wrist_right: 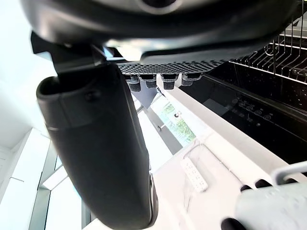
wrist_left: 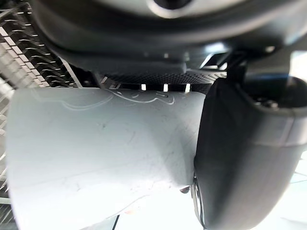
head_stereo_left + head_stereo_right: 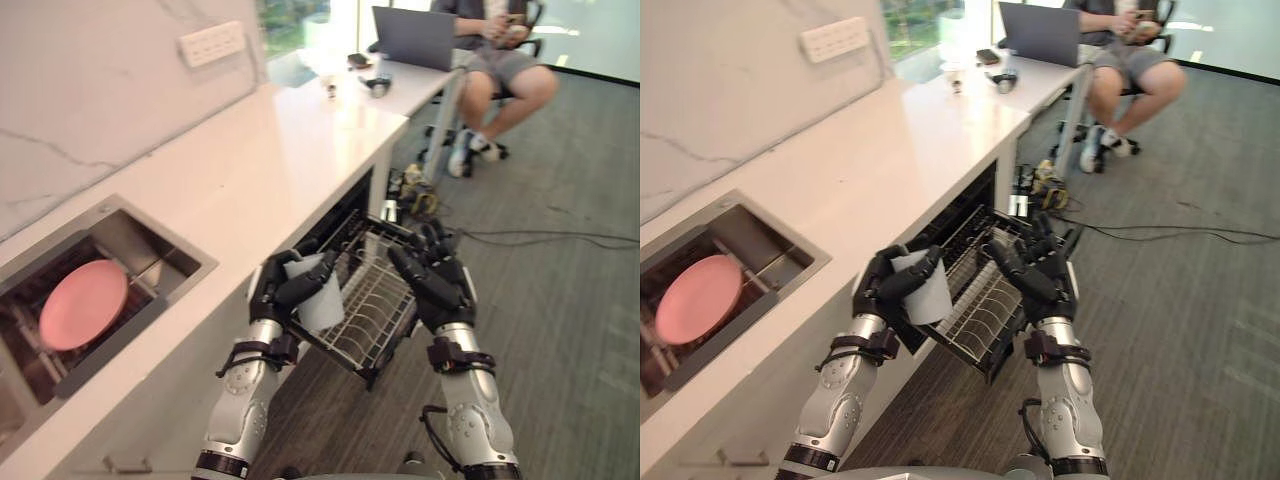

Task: Walk over to the sink, pick up the cup, carry it to the dishwasher, place the cup inside the dishwasher, then close the dishwasher door

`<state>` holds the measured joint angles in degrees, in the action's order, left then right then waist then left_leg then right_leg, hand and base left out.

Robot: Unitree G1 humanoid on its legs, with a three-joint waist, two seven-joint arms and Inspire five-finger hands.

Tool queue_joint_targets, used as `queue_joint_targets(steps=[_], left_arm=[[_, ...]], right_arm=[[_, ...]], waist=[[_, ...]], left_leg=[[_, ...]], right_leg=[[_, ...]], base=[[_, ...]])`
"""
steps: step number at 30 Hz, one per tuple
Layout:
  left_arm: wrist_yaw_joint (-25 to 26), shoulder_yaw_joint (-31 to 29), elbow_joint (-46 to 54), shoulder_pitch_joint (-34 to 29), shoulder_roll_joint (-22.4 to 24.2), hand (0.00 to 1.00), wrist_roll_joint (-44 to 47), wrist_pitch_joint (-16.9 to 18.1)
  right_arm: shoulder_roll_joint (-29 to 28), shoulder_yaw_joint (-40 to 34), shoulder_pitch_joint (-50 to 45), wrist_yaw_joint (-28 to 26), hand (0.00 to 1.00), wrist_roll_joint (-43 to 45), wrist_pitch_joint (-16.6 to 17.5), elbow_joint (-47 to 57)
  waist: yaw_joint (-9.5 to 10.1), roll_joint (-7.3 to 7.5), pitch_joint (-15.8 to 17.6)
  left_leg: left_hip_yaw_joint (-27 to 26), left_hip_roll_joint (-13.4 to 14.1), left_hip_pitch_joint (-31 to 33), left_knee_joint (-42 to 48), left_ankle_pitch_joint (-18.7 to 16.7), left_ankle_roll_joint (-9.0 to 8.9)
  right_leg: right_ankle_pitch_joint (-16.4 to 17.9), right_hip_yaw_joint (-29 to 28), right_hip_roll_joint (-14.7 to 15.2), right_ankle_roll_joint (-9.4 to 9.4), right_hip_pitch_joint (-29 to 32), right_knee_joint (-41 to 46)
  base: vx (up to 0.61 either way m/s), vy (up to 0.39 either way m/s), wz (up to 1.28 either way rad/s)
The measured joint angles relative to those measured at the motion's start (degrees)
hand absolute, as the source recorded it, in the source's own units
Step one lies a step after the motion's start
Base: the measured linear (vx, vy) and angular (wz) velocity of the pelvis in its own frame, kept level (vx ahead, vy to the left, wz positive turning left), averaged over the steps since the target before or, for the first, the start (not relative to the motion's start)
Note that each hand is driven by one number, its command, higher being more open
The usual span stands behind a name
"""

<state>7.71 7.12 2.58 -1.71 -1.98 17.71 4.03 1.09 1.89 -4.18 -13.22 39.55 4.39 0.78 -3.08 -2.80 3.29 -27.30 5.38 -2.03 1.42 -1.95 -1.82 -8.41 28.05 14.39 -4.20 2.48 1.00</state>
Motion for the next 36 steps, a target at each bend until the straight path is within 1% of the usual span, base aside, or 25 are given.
queue_joint_targets(steps=[1, 2, 3, 4, 5, 6, 9, 13, 15, 16, 17, 19, 22, 29, 33, 36], left_arm=[[0.5, -0.3, 0.0, 0.4, 0.1, 0.0, -0.9, 0.6], [1.1, -0.9, 0.0, 1.2, 0.3, 0.0, -2.1, 2.1], [1.2, -1.2, 0.0, 2.0, 0.3, 0.0, -2.9, 4.1], [1.2, -1.2, 0.0, 2.4, 0.2, 0.0, -3.8, 5.2], [1.2, -1.7, 0.0, 2.9, 0.2, 0.0, -5.2, 7.2], [1.2, -2.2, 0.0, 3.4, 0.2, 0.0, -6.8, 8.4], [1.1, -2.1, -0.6, 3.8, 0.2, 0.0, -10.1, 9.9], [0.7, -1.2, -2.5, 4.2, 0.1, 0.0, -12.2, 10.1], [0.7, -0.5, -3.2, 4.2, -0.2, 0.0, -12.5, 10.1], [0.7, -0.4, -3.2, 4.2, -0.3, 0.0, -12.9, 10.1], [0.7, -0.3, -3.2, 4.3, -0.4, 0.0, -13.3, 10.1], [0.7, -0.3, -3.2, 4.3, -0.6, 0.0, -13.3, 10.1], [0.3, 0.2, -3.2, 4.3, -1.5, 0.0, -13.3, 10.2], [-1.0, 2.2, -3.2, 4.3, -2.5, 0.0, -13.4, 10.7], [-2.0, 2.3, -3.1, 4.3, -2.8, 0.0, -13.4, 10.9], [-2.7, 2.4, -2.9, 4.3, -3.3, 0.0, -13.4, 10.9]], right_arm=[[0.1, 0.4, 0.0, -1.1, 1.0, 0.9, -0.4, -0.2], [0.7, 1.0, 0.0, -2.8, 1.0, 2.6, -1.3, -0.7], [1.0, 1.5, 0.1, -4.9, 1.0, 4.8, -2.3, -1.5], [1.3, 1.7, 0.3, -6.1, 1.0, 5.9, -3.1, -1.8], [2.3, 2.6, 1.0, -8.3, 1.0, 7.4, -4.7, -2.6], [3.5, 3.2, 1.7, -10.1, 1.0, 8.8, -6.3, -2.9], [5.7, 3.0, 2.7, -13.8, 1.0, 10.3, -9.0, -2.9], [6.8, 2.2, 3.2, -14.7, 1.0, 10.8, -10.2, -2.9], [6.8, 2.0, 3.5, -14.7, 1.0, 10.8, -10.6, -2.9], [6.8, 2.0, 3.5, -14.7, 1.0, 10.8, -10.7, -2.9], [6.7, 2.1, 3.6, -14.7, 1.0, 10.8, -11.1, -2.9], [6.7, 2.5, 3.7, -14.7, 1.0, 10.8, -11.3, -2.9], [6.8, 3.4, 4.2, -14.4, 1.0, 9.7, -11.3, -3.0], [7.8, 4.1, 5.8, -13.3, 1.0, 7.4, -11.3, -3.2], [8.2, 4.2, 6.3, -12.7, 1.0, 3.3, -11.3, -3.2], [9.2, 4.7, 6.3, -12.0, 1.0, -1.5, -11.3, -3.2]], waist=[[-0.02, 0.05, 0.0], [0.11, 0.24, 0.1], [0.63, 0.55, 0.1], [0.79, 0.7, 0.1], [1.11, 0.72, 0.1], [1.44, 0.75, 0.1], [1.79, 0.81, 0.1], [1.21, 1.11, 0.1], [0.8, 1.6, 0.2], [0.73, 1.77, 0.2], [0.69, 2.32, 0.2], [0.71, 2.67, 0.1], [0.81, 2.75, 0.1], [0.82, 2.98, -0.1], [0.81, 3.02, -0.1], [0.8, 3.04, -0.1]], left_leg=[[0.0, -0.2, 0.1, 0.5, -0.3, 0.13], [0.2, -0.5, 0.2, 1.1, -0.6, 0.33], [0.6, -0.8, 0.2, 1.2, -0.6, 0.35], [0.7, -0.8, 0.3, 1.3, -0.6, 0.35], [1.1, -0.7, 0.6, 1.3, -0.5, 0.25], [1.3, -0.6, 0.8, 1.3, -0.3, 0.09], [1.3, -0.4, 0.9, 1.0, 0.1, -0.26], [1.3, -0.4, 0.8, 0.3, 0.5, -0.35], [1.3, -0.5, 0.5, -0.3, 0.8, -0.38], [1.2, -0.5, 0.4, -0.5, 1.0, -0.4], [1.2, -0.5, 0.2, -1.1, 1.3, -0.46], [1.3, -0.5, 0.1, -1.4, 1.5, -0.48], [1.6, -0.6, -0.1, -1.6, 1.7, -0.42], [2.9, -1.2, -0.7, -4.3, 3.6, -0.27], [2.9, -1.4, -1.2, -5.5, 4.3, -0.2], [3.0, -1.5, -1.6, -6.4, 4.9, -0.25]], right_leg=[[-0.6, 0.2, 0.1, -0.09, -0.6, -1.1], [-1.2, 0.4, 0.2, -0.48, -1.7, -2.8], [-1.4, 0.6, 0.2, -0.78, -2.6, -4.0], [-1.4, 0.7, 0.2, -0.86, -2.8, -4.3], [-1.4, 1.0, 0.0, -0.91, -2.9, -4.6], [-1.4, 1.2, -0.3, -0.93, -2.9, -4.9], [-1.4, 1.3, -0.8, -0.98, -2.9, -5.2], [-1.4, 1.3, -1.0, -0.98, -2.9, -5.6], [-1.4, 1.3, -1.1, -0.99, -3.0, -5.8], [-1.4, 1.3, -1.1, -0.99, -3.1, -5.8], [-1.4, 1.4, -1.2, -0.98, -3.1, -5.8], [-1.4, 1.4, -1.3, -0.98, -3.1, -5.8], [-1.4, 1.6, -1.2, -0.98, -3.4, -5.8], [-1.4, 1.9, -1.2, -0.98, -3.7, -5.8], [-1.3, 1.9, -1.2, -1.08, -3.7, -5.8], [-1.2, 1.9, -1.3, -1.18, -3.7, -5.8]], base=[[-0.01, 0.029, -0.19], [-0.01, 0.02, 0.11], [0.0, 0.008, 0.16], [-0.01, -0.021, 0.17], [-0.01, -0.04, 0.13], [-0.01, -0.042, 0.1], [0.0, -0.035, 0.01], [0.0, 0.0, 0.0], [0.0, 0.0, 0.0], [0.0, 0.0, 0.0], [0.0, 0.0, 0.0], [0.0, 0.0, 0.0], [-0.01, 0.005, 0.06], [-0.01, 0.005, 0.1], [-0.01, -0.001, 0.0], [0.0, 0.0, 0.0]])
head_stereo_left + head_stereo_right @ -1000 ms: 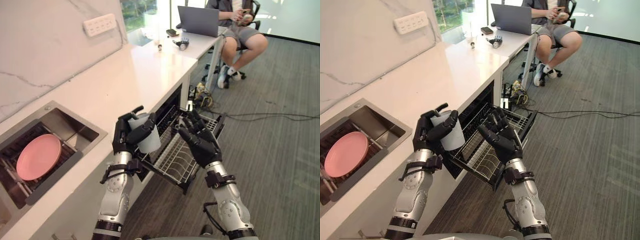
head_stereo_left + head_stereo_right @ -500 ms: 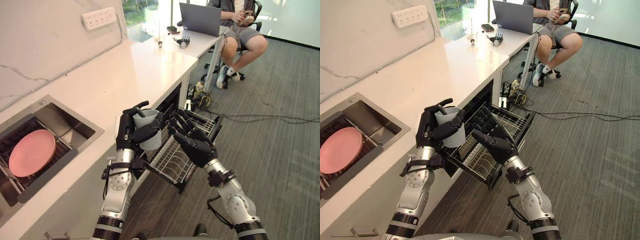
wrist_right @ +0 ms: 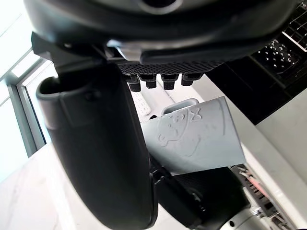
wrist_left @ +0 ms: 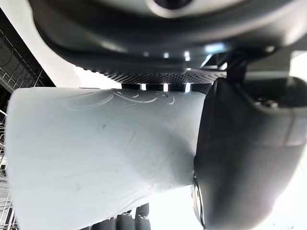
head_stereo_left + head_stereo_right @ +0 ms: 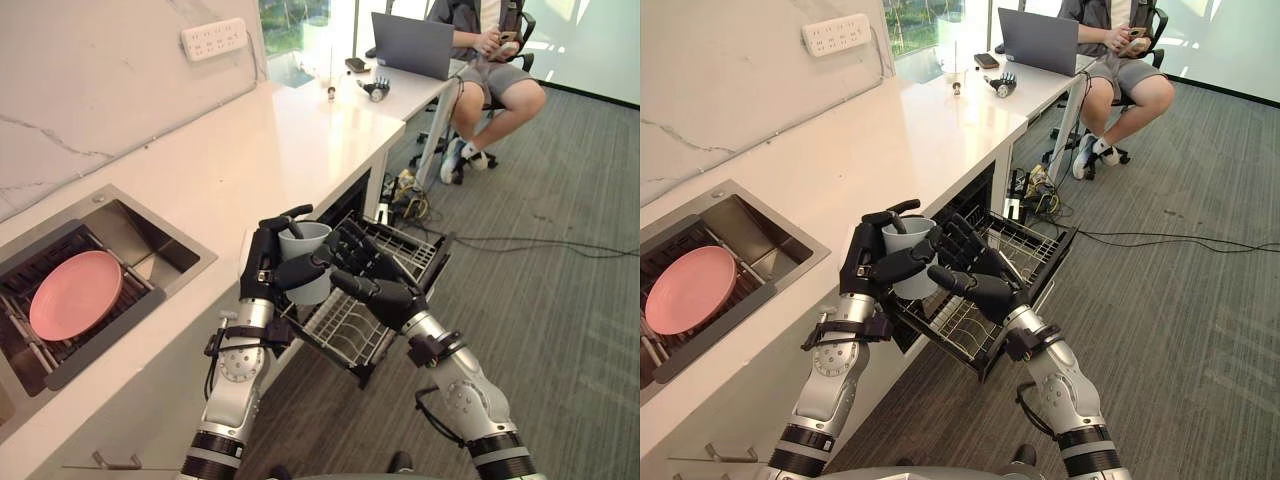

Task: Walk over to the sink, pick up the cup, carry it to the dishwasher, place the cup inside the dishwasher, then close the dishwasher door

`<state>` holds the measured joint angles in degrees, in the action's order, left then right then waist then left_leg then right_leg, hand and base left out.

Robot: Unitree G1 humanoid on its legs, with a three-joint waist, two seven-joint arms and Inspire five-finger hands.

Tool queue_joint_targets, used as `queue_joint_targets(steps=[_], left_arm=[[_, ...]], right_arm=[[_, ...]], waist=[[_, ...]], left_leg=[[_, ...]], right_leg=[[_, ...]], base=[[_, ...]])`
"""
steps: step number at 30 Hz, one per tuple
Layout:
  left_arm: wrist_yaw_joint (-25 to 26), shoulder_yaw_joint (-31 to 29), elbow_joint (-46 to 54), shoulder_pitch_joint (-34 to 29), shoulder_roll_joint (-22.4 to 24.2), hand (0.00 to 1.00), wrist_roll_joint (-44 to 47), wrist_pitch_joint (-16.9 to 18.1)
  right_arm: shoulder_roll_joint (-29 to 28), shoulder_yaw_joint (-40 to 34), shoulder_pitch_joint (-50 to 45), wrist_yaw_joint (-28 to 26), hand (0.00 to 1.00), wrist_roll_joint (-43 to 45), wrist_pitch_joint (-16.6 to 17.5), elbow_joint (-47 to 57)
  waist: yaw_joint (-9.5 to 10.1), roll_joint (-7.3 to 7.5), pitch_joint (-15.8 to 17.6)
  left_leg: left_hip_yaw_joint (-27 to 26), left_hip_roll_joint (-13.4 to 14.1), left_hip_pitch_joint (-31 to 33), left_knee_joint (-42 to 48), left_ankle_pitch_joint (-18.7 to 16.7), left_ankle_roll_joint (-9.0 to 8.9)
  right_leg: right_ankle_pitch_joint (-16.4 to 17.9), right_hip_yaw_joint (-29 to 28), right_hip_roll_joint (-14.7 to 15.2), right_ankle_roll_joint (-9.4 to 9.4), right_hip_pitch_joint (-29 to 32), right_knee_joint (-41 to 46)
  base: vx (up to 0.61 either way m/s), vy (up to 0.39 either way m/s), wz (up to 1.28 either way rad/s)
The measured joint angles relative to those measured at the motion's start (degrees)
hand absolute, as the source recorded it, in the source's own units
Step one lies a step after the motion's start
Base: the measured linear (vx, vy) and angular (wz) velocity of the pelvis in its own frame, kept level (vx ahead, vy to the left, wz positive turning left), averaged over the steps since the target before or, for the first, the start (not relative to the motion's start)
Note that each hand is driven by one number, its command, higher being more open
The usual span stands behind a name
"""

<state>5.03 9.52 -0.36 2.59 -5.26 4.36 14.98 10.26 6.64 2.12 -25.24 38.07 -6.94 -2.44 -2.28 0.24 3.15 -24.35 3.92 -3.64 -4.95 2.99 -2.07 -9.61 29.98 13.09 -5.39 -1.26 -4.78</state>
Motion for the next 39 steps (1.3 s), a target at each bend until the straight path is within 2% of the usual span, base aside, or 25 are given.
queue_joint_targets(steps=[2, 7, 17, 34, 35, 39], left_arm=[[-0.2, 0.2, 0.2, 0.0, -0.4, 0.0, 0.0, 0.0], [-0.5, 1.2, 0.3, 0.0, -0.6, 0.0, 0.1, 0.0], [-1.3, 2.2, 3.6, 0.1, -0.6, 0.0, 1.4, 0.0], [-2.8, 3.4, 3.6, 0.2, -0.4, 0.0, 3.8, -0.5], [-2.8, 3.4, 3.6, 0.2, -0.4, 0.0, 4.0, -0.5], [-2.8, 3.0, 3.6, 0.2, -0.9, 0.0, 4.1, -0.6]], right_arm=[[0.6, 0.0, 0.0, 0.6, 1.0, -3.7, 0.0, 0.0], [1.7, 0.3, 0.4, 2.4, 1.0, -6.8, 0.0, 0.0], [1.7, 2.6, 4.0, 6.3, 1.0, -7.1, 0.0, -0.1], [0.8, 8.6, 8.6, 7.1, 1.0, -8.5, -1.0, -4.1], [0.8, 8.7, 8.7, 7.1, 0.0, -8.5, -1.0, -4.2], [1.1, 9.7, 10.0, 7.4, 0.0, -8.5, -1.0, -5.2]], waist=[[0.0, 0.01, 0.0], [-0.01, 0.23, -0.2], [0.02, 0.63, -0.6], [1.53, 0.63, -0.6], [1.58, 0.63, -0.6], [1.58, 0.63, -0.6]], left_leg=[[0.0, 0.0, 0.0, 0.0, 0.1, -0.03], [0.0, 0.0, 0.0, 0.0, 0.1, -0.06], [0.1, 0.0, 0.0, 0.0, 0.1, -0.02], [2.1, -0.1, 0.0, 0.0, 0.9, 0.18], [2.2, -0.1, 0.0, 0.0, 0.9, 0.2], [2.5, -0.1, 0.1, 0.0, 1.1, 0.19]], right_leg=[[0.0, 0.0, 0.0, -0.01, 0.0, 0.0], [0.0, 0.0, 0.0, -0.02, 0.0, 0.0], [0.0, 0.1, 0.0, -0.02, -0.1, 0.0], [0.2, 2.0, 0.1, -0.05, -1.4, 0.0], [0.2, 2.1, 0.1, -0.05, -1.4, 0.1], [0.2, 2.3, 0.1, -0.02, -1.4, 0.1]], base=[[0.0, 0.0, 0.0], [0.0, 0.0, 0.0], [0.0, 0.0, 0.0], [0.0, -0.007, 0.06], [0.0, -0.005, 0.05], [0.0, -0.002, 0.02]])
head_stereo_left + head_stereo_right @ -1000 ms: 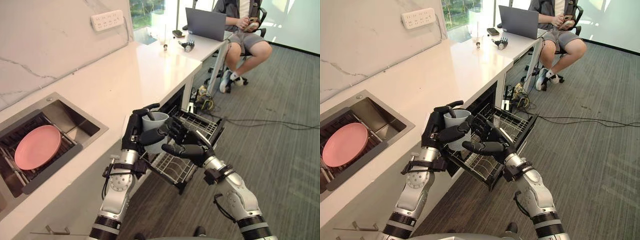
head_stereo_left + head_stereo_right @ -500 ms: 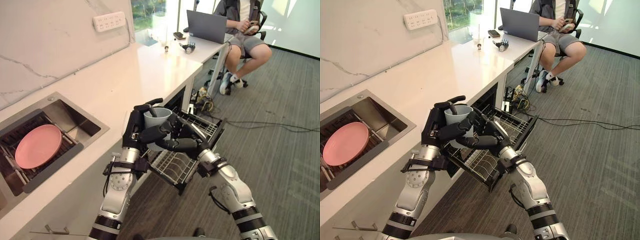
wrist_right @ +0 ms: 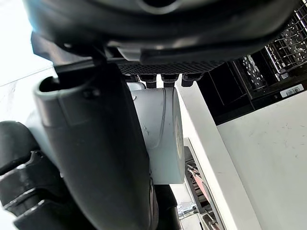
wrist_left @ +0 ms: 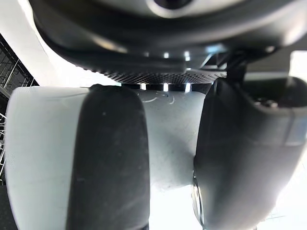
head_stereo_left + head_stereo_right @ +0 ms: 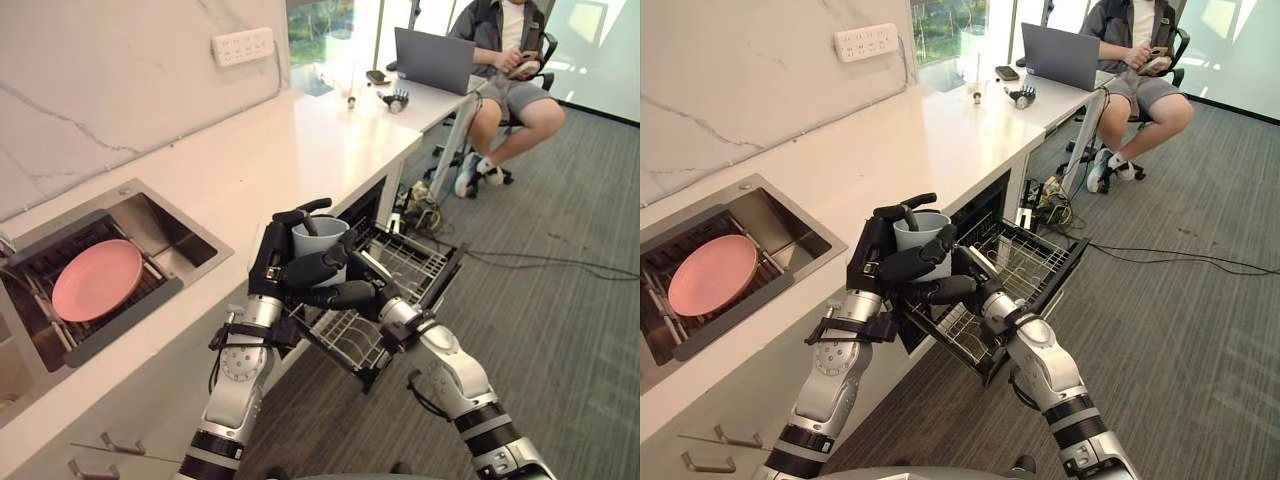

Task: Walk over to the sink, pick up the cup, carry it to the dishwasher, place the cup inside the dishwasher, then close the dishwasher door

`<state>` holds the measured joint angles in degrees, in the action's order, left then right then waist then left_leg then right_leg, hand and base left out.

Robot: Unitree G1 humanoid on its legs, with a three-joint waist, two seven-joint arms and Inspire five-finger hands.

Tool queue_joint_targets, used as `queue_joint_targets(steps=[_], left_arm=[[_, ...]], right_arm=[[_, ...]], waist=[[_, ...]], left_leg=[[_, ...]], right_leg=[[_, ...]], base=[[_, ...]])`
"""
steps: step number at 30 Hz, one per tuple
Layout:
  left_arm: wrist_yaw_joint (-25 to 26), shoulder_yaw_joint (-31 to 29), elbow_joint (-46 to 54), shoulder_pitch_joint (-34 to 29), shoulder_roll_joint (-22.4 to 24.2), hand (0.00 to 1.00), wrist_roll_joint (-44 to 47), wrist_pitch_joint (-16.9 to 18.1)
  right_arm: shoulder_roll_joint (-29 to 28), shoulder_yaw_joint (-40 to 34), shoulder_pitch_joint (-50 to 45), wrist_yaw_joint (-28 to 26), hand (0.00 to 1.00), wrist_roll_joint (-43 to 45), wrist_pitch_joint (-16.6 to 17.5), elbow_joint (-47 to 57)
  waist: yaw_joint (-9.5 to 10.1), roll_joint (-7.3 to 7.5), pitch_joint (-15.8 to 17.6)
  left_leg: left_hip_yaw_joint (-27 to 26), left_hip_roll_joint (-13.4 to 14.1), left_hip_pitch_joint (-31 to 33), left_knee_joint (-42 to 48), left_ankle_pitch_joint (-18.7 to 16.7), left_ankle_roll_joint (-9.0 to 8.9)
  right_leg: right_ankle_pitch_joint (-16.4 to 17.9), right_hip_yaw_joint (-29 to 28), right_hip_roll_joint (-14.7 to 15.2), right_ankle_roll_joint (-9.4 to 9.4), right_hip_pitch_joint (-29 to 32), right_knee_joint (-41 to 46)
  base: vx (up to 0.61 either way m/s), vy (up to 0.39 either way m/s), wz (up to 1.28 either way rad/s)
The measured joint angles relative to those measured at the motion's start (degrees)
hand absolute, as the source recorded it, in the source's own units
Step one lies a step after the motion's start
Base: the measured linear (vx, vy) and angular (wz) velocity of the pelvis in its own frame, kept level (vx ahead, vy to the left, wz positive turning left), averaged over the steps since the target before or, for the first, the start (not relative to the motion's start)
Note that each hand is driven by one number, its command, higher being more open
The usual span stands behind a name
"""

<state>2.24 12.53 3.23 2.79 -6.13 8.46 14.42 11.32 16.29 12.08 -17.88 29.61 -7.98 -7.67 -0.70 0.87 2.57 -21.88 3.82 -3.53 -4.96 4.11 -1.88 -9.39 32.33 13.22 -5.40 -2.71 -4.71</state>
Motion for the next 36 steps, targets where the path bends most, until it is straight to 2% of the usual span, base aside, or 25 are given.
queue_joint_targets(steps=[5, 9, 10, 16, 21, 25, 27, 29, 32, 36], left_arm=[[0.2, -0.7, 0.0, 0.0, -0.3, 0.0, 1.1, 0.0], [0.5, -0.8, 0.0, 0.4, -0.7, 0.0, 1.8, 0.0], [0.8, -0.8, 0.0, 0.5, -0.6, 1.0, 2.0, 0.0], [1.6, -0.7, 0.1, 1.1, -0.9, 1.0, 5.2, 0.8], [0.4, 3.1, 0.9, -0.7, -0.2, 1.0, 6.3, 1.8], [-0.6, 3.9, 1.2, -0.9, 0.5, 1.0, 6.3, 2.0], [-1.1, 4.2, 1.4, -1.7, 0.7, 1.0, 7.1, 2.0], [-1.7, 5.6, 1.4, -4.3, 0.6, 1.0, 7.4, 1.5], [-1.9, 5.0, 1.4, -7.2, 0.4, 1.0, 7.7, 0.4], [-2.5, 4.7, 3.4, -7.4, 0.6, 1.0, 9.7, -0.6]], right_arm=[[0.0, 1.7, 0.9, 3.7, 0.0, 0.0, 0.1, -0.1], [-0.2, 4.3, 1.0, 9.1, 0.0, 0.0, 1.9, -0.1], [-0.7, 4.7, 1.0, 10.4, 0.0, 0.0, 2.4, -0.1], [-3.7, 5.5, 1.0, 18.1, 0.0, -3.1, 6.6, 0.1], [-6.9, 2.7, 0.9, 31.0, 0.0, -7.4, 10.4, 0.1], [-6.9, 1.6, 0.5, 33.8, 0.0, -9.2, 12.7, 0.1], [-8.5, -0.9, 0.2, 36.3, 0.0, -9.1, 14.7, 0.1], [-11.2, -7.9, 0.2, 40.5, 0.0, -8.8, 17.9, 1.1], [-10.8, -14.5, 0.1, 44.7, 0.0, -8.9, 22.0, 3.7], [-9.0, -19.6, -2.9, 47.0, 0.0, -9.4, 23.8, 6.6]], waist=[[0.33, 0.01, 0.0], [1.01, 0.01, 0.0], [1.06, 0.01, 0.0], [1.1, 0.01, 0.0], [1.13, 0.01, 0.0], [0.36, -0.02, 0.0], [0.03, -0.07, 0.0], [0.09, -0.1, 0.0], [-0.1, -0.13, 0.1], [-0.7, -0.23, 0.1]], left_leg=[[0.2, 0.0, 0.1, 0.0, 0.1, -0.01], [0.2, 0.0, 0.2, 0.0, 0.1, -0.01], [0.2, 0.0, 0.2, 0.0, 0.1, -0.02], [0.1, 0.0, 0.3, 0.0, 0.1, -0.04], [-0.4, 0.1, 0.5, 0.0, 0.0, -0.12], [-0.5, 0.1, 0.4, 0.0, -0.1, -0.17], [-0.5, 0.1, 0.3, 0.0, -0.1, -0.22], [-0.7, 0.1, 0.2, 0.0, -0.4, -0.22], [-1.5, 0.1, -0.2, 0.0, -0.9, -0.45], [-1.9, 0.1, -0.5, 0.0, -1.0, -0.46]], right_leg=[[0.0, 0.2, 0.0, -0.02, 0.0, 0.0], [0.0, 0.2, 0.0, -0.01, 0.0, 0.0], [0.0, 0.2, 0.0, -0.01, 0.0, 0.0], [0.0, 0.0, 0.0, -0.02, 0.3, 0.0], [-0.1, -0.6, -0.1, -0.06, 0.8, 0.0], [-0.1, -0.8, -0.1, -0.09, 0.8, 0.0], [-0.1, -0.9, -0.1, -0.09, 0.8, 0.0], [-0.1, -1.1, -0.1, -0.09, 0.8, 0.0], [-0.1, -1.9, -0.1, -0.11, 0.9, 0.0], [0.0, -2.3, -0.2, -0.25, 1.0, -0.1]], base=[[0.0, 0.0, 0.0], [0.0, 0.0, 0.0], [0.0, 0.0, 0.0], [0.0, 0.0, 0.0], [0.0, -0.001, -0.04], [0.0, 0.0, -0.05], [0.0, 0.0, 0.0], [0.0, 0.0, -0.02], [0.03, -0.001, -0.12], [0.03, -0.016, -0.07]])
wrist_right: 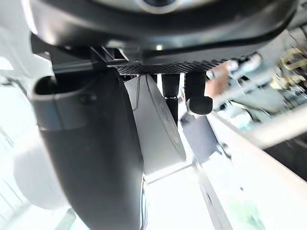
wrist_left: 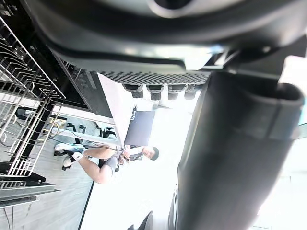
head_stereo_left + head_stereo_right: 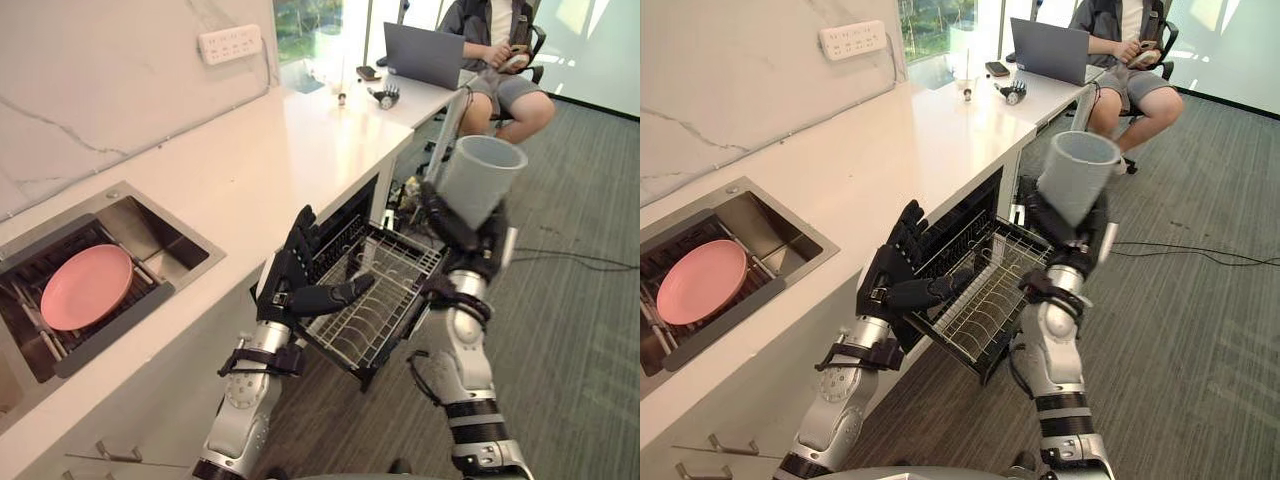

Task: Walk over to the sink, pick up the cup, carry it to the dishwasher, place the cup inside the dishwasher, then close the dishwasher door

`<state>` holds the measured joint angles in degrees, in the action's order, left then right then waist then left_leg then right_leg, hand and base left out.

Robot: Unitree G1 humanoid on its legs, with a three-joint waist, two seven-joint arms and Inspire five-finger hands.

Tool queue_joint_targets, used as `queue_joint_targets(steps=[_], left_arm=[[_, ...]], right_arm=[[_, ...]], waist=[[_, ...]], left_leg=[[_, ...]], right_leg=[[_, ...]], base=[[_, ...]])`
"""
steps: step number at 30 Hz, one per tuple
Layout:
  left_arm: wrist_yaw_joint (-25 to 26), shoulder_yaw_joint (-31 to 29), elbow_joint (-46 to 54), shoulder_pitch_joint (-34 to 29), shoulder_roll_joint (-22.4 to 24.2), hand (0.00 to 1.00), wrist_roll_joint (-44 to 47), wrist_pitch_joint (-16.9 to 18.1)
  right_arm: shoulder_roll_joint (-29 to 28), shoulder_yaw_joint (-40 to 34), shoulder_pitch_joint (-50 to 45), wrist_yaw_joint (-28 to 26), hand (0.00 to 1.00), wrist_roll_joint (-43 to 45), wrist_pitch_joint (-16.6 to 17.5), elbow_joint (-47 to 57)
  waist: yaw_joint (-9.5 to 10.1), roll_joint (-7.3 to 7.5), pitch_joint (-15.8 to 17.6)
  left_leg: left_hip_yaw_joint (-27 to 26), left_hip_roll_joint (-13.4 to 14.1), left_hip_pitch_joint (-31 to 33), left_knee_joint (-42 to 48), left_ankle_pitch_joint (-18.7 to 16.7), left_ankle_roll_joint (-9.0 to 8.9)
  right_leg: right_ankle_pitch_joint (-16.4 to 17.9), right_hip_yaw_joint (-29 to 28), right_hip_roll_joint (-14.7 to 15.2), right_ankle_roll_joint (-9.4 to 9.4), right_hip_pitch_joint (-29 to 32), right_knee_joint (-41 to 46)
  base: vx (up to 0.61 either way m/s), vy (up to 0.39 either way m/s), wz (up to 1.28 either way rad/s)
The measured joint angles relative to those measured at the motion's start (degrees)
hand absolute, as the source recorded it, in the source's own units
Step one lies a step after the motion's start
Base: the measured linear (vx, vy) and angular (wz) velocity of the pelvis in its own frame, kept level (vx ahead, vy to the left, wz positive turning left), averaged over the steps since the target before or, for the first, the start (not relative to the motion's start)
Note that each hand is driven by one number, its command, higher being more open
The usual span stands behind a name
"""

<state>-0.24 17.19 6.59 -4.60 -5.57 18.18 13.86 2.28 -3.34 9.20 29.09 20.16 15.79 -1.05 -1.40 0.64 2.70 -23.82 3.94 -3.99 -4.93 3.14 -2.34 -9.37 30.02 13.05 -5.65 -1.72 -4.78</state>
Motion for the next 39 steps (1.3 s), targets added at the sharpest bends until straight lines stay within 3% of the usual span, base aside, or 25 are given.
queue_joint_targets(steps=[4, 8, 14, 19, 27, 31, 39], left_arm=[[-3.5, -0.4, 3.8, -0.1, 0.6, 1.0, 5.3, -2.4], [-6.5, -1.4, 2.9, -2.8, 2.5, 1.0, 13.3, -8.1], [-9.0, 2.6, -18.5, -8.7, 2.2, 1.0, 10.1, -16.2], [-6.2, 2.1, -33.8, -10.1, 1.0, 1.0, 0.2, -16.5], [4.1, -12.2, -48.9, -7.4, 0.3, 1.0, -13.8, -14.6], [4.8, -18.1, -52.7, -6.7, 0.3, 1.0, -11.2, -15.5], [0.9, -24.6, -57.0, -5.7, -0.3, 1.0, -7.4, -17.8]], right_arm=[[0.0, -3.7, -3.5, 0.2, 0.0, -1.4, -0.2, 0.1], [0.0, -8.5, -7.8, -2.2, 0.0, -1.8, -1.2, 0.1], [2.4, -11.7, -10.9, -12.1, 0.0, -1.2, -1.6, -4.8], [4.1, -9.3, -10.4, -20.3, 0.0, -1.0, -3.8, -13.1], [4.6, -1.7, -6.6, -26.9, 0.0, -2.5, -11.8, -24.5], [5.6, -0.1, -2.8, -29.6, 0.0, -7.1, -15.6, -29.8], [9.0, 0.4, 4.2, -31.3, 0.0, -15.1, -18.7, -41.1]], waist=[[-0.23, -0.43, 0.2], [-0.26, -0.88, 0.3], [-1.27, -1.14, 0.2], [-0.67, -1.13, 0.2], [2.06, -1.12, 0.9], [3.09, -1.11, 1.6], [4.93, -1.14, 3.0]], left_leg=[[-0.1, 0.0, 0.0, 0.0, -0.1, 0.0], [-0.1, 0.0, 0.2, 0.0, -0.3, -0.08], [0.3, 0.2, 1.4, 0.0, -0.3, -0.09], [1.8, 0.0, 1.5, 0.0, -0.2, -0.06], [6.3, -0.3, 1.6, -0.3, 0.7, 0.02], [8.8, -0.5, 2.5, -0.3, 1.3, 0.28], [12.1, -1.0, 2.8, -0.2, 1.6, 0.42]], right_leg=[[0.1, -0.1, 0.0, -0.07, 0.0, 0.0], [0.3, 0.0, 0.0, -0.38, 0.2, 0.0], [0.5, 0.4, 0.0, -0.68, 1.0, 0.0], [0.6, 1.9, 0.0, -0.68, 0.3, 0.0], [1.4, 6.2, 0.2, -0.72, -2.5, -0.1], [1.9, 8.5, 0.3, -0.62, -3.3, -0.1], [2.2, 11.0, 0.4, -0.73, -5.0, 0.0]], base=[[0.01, -0.005, -0.01], [0.0, 0.0, 0.0], [0.01, -0.008, 0.02], [0.02, -0.019, 0.14], [-0.03, -0.002, 0.27], [-0.01, 0.002, 0.32], [0.02, 0.007, 0.21]])
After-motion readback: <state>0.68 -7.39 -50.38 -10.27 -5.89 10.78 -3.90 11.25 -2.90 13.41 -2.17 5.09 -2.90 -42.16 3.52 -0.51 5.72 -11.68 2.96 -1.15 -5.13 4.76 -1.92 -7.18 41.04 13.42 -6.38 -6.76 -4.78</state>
